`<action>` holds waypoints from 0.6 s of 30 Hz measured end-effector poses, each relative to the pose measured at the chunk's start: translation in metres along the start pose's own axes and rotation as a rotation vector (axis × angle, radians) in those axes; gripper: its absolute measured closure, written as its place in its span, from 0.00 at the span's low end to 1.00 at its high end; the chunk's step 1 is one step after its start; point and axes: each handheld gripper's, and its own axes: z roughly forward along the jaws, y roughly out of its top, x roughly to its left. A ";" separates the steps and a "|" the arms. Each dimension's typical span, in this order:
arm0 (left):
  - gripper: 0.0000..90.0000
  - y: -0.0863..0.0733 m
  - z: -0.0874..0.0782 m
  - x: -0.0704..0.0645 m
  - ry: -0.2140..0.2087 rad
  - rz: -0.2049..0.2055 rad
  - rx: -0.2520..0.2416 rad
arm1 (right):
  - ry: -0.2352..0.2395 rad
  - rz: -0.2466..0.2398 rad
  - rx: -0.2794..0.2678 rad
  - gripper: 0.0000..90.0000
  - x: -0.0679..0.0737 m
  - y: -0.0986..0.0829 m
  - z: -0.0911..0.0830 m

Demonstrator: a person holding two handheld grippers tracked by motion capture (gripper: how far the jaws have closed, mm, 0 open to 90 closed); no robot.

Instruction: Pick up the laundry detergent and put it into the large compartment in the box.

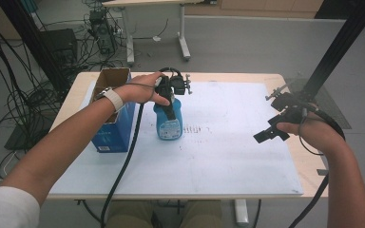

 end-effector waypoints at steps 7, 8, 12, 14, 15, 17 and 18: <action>0.43 -0.001 -0.006 -0.003 0.003 -0.048 0.002 | 0.000 -0.008 -0.004 0.08 0.003 0.001 -0.002; 0.43 -0.001 -0.007 -0.003 0.003 -0.055 0.002 | -0.001 -0.009 -0.005 0.08 0.003 0.000 -0.002; 0.43 -0.001 -0.009 -0.006 0.009 -0.058 0.003 | -0.001 -0.012 -0.007 0.08 0.004 -0.001 -0.002; 0.43 0.000 -0.009 -0.007 0.012 -0.057 0.005 | 0.000 -0.010 -0.007 0.08 0.004 -0.002 -0.002; 0.43 0.000 -0.010 -0.008 0.013 -0.058 0.004 | 0.000 -0.012 -0.007 0.08 0.004 -0.002 -0.002; 0.43 0.001 -0.010 -0.009 0.017 -0.056 0.005 | 0.000 -0.009 -0.008 0.08 0.004 -0.002 -0.002; 0.43 0.002 -0.011 -0.010 0.020 -0.057 0.009 | 0.001 -0.011 -0.010 0.08 0.004 -0.003 -0.002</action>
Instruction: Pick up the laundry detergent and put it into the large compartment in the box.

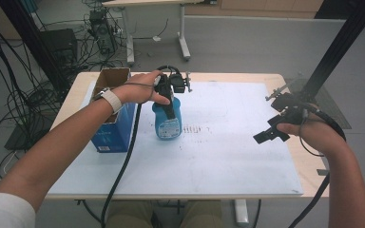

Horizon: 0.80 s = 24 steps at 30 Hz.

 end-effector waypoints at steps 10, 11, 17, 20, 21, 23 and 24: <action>0.42 0.002 -0.005 -0.006 0.021 -0.039 0.007 | 0.000 0.000 -0.001 0.08 0.001 -0.001 0.000; 0.42 0.003 -0.006 -0.007 0.020 -0.049 0.010 | 0.000 0.001 -0.001 0.08 0.001 -0.001 0.000; 0.42 0.006 -0.013 -0.010 0.030 -0.101 0.018 | -0.001 -0.007 -0.003 0.08 0.002 0.000 0.000; 0.42 0.005 -0.018 -0.012 0.030 -0.135 0.014 | -0.003 -0.008 -0.002 0.08 0.005 0.001 -0.001; 0.42 0.004 -0.020 -0.012 0.029 -0.148 0.011 | -0.004 -0.012 -0.003 0.07 0.005 0.001 -0.002; 0.42 0.001 -0.026 -0.012 0.027 -0.195 -0.007 | -0.006 -0.013 -0.003 0.08 0.006 0.002 -0.003; 0.42 0.000 -0.028 -0.012 0.025 -0.207 -0.009 | -0.009 -0.013 -0.003 0.08 0.007 0.002 -0.003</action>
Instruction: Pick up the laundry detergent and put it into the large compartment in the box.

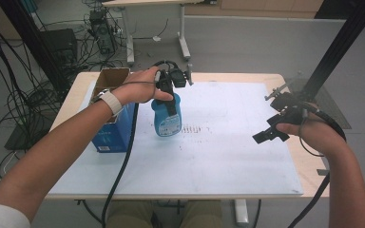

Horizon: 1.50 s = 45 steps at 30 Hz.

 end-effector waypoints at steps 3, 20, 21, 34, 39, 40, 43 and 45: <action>0.42 -0.001 -0.006 -0.003 0.002 -0.013 -0.003 | 0.000 -0.003 -0.001 0.08 0.001 0.000 -0.001; 0.42 -0.001 -0.031 -0.017 0.025 -0.093 0.003 | 0.002 -0.019 -0.014 0.08 0.003 -0.004 -0.002; 0.42 -0.001 -0.032 -0.017 0.025 -0.102 0.003 | 0.003 -0.016 -0.014 0.08 0.004 -0.004 -0.002; 0.42 -0.002 -0.047 -0.019 0.031 -0.187 0.011 | 0.006 -0.029 -0.022 0.08 0.007 -0.004 -0.006; 0.42 -0.003 -0.052 -0.021 0.036 -0.216 0.010 | 0.006 -0.035 -0.024 0.08 0.006 -0.004 -0.007; 0.42 -0.003 -0.052 -0.021 0.037 -0.224 0.009 | 0.005 -0.037 -0.022 0.08 0.006 -0.004 -0.007; 0.42 -0.004 -0.055 -0.020 0.035 -0.247 0.007 | 0.008 -0.036 -0.022 0.08 0.007 -0.003 -0.007; 0.42 -0.004 -0.057 -0.022 0.037 -0.242 0.009 | 0.007 -0.041 -0.021 0.08 0.007 -0.003 -0.007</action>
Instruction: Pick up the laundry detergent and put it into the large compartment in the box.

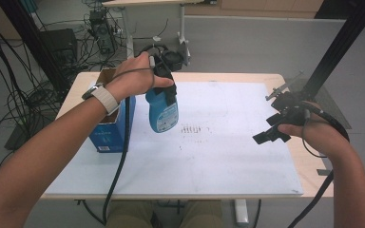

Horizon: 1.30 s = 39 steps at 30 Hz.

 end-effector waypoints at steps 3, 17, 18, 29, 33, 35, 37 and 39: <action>0.42 -0.001 -0.003 0.001 -0.003 -0.024 -0.001 | 0.000 -0.004 -0.002 0.08 0.000 0.001 -0.001; 0.42 0.000 -0.023 0.002 0.001 -0.113 0.017 | -0.001 -0.016 -0.009 0.08 0.003 0.002 -0.004; 0.42 0.000 -0.025 0.002 -0.001 -0.117 0.019 | -0.001 -0.016 -0.009 0.08 0.003 0.002 -0.004; 0.42 -0.002 -0.045 0.000 -0.004 -0.190 0.018 | -0.010 -0.011 -0.013 0.08 0.004 -0.001 -0.008; 0.42 -0.003 -0.053 -0.001 -0.008 -0.214 0.020 | -0.014 -0.012 -0.013 0.08 0.006 -0.001 -0.010; 0.42 -0.004 -0.057 -0.001 -0.013 -0.226 0.016 | -0.015 -0.013 -0.012 0.08 0.006 -0.001 -0.010; 0.42 -0.004 -0.060 0.000 -0.018 -0.237 0.019 | -0.018 -0.013 -0.011 0.08 0.007 -0.001 -0.011; 0.42 -0.003 -0.065 -0.001 -0.015 -0.246 0.026 | -0.021 -0.013 -0.009 0.08 0.008 -0.001 -0.012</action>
